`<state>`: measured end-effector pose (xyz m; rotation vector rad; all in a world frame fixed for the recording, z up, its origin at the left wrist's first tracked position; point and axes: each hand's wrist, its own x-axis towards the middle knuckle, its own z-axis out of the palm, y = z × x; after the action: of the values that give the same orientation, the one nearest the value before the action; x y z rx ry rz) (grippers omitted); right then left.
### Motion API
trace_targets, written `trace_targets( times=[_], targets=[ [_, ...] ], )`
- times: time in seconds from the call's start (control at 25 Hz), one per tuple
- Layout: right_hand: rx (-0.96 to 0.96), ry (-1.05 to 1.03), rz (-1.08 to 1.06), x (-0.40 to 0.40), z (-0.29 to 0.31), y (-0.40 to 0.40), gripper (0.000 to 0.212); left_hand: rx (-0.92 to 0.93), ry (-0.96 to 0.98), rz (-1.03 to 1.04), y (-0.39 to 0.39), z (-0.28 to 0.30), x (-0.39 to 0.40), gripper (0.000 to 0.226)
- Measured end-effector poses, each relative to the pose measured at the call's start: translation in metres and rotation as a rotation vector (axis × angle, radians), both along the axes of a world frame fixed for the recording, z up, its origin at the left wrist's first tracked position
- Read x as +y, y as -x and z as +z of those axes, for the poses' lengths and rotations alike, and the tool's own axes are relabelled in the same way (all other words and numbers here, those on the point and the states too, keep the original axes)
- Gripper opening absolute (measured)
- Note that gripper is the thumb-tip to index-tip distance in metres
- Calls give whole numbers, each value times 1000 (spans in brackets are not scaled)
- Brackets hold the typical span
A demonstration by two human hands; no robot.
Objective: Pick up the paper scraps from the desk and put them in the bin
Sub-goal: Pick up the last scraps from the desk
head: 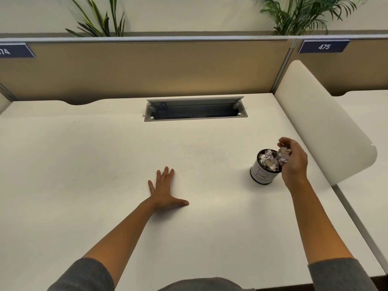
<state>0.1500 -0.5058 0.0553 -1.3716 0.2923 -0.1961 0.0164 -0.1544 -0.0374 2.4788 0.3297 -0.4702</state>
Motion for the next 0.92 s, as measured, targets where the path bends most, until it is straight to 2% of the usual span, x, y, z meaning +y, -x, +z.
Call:
trace_targets(
  times=[0.08,0.28,0.48,0.64,0.8,0.92],
  targets=[
    [6,75,81,0,-6,1,34,-3,3,4,0,1,0,133],
    [3,59,205,-7,-6,5,35,-14,18,2,2,1,0,132],
    [-41,625,123,-10,-5,19,24,-22,18,11,1,0,0,133],
    [-62,921,103,1,-17,22,17,-26,32,7,3,0,1,134],
    [-17,1099,133,5,-18,14,21,-31,41,3,3,1,1,133],
    [3,1052,204,3,-13,7,18,-38,48,3,3,1,2,134]
  ],
)
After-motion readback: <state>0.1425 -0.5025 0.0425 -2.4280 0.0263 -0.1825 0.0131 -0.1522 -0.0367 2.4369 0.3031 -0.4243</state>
